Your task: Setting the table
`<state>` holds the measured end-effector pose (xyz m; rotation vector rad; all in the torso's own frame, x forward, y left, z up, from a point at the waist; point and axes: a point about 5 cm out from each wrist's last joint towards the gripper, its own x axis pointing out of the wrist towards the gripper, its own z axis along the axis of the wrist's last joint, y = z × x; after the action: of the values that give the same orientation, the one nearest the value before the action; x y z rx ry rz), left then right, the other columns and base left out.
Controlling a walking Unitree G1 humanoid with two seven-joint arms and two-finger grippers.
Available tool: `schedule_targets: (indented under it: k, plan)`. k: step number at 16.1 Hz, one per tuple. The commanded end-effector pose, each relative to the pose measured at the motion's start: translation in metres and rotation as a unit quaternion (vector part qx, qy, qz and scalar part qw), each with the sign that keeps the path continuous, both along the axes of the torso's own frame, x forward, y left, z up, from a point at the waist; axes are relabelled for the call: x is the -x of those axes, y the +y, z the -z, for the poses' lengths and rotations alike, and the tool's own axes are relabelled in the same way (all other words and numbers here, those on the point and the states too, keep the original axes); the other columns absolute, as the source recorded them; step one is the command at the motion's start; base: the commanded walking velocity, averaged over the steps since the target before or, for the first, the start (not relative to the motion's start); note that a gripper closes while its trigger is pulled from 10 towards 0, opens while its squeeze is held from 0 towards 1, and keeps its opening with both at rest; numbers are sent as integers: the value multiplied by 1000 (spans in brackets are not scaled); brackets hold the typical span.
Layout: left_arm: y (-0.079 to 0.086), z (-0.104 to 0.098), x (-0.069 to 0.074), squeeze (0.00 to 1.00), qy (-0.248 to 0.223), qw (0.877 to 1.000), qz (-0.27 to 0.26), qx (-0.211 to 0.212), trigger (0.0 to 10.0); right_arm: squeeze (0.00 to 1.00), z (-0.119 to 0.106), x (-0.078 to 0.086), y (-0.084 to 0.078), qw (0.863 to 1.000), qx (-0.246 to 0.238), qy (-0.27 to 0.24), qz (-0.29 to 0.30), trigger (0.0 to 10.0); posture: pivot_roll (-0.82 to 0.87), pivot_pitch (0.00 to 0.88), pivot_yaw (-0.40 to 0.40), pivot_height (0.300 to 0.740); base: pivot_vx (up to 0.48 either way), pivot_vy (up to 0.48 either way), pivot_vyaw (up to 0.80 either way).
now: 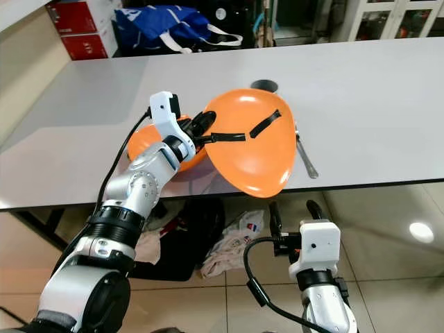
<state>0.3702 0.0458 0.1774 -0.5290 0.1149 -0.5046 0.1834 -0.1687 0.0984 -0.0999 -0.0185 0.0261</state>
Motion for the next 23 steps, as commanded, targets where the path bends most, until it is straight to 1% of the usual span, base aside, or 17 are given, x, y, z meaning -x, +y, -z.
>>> schedule_targets:
  k: [1,2,5,7,10,23]
  plan:
    - [-18,-23,-1,0,-38,999,14,23,0,0,-2,2,0,1000,2,2,3,10000,-119,0,124,740,0,0,0]
    - [-17,-21,-4,0,-34,999,10,22,0,0,-2,3,-1,1000,3,3,6,10000,-121,0,125,740,0,0,0]
    - [-22,-18,-9,0,-18,1000,4,24,0,0,-2,4,1,1000,2,6,5,10000,-128,0,130,740,0,0,0]
    - [-24,-15,-17,0,23,999,-15,47,0,0,-2,4,2,1000,1,6,7,10000,-134,0,139,740,0,0,0]
    - [-28,-11,-19,0,39,998,-20,49,0,0,-1,5,3,1000,0,7,7,10000,-139,0,142,740,0,0,0]
    - [-28,-10,-19,0,41,998,-20,50,0,0,-1,5,3,1000,0,7,7,10000,-140,0,142,740,0,0,0]
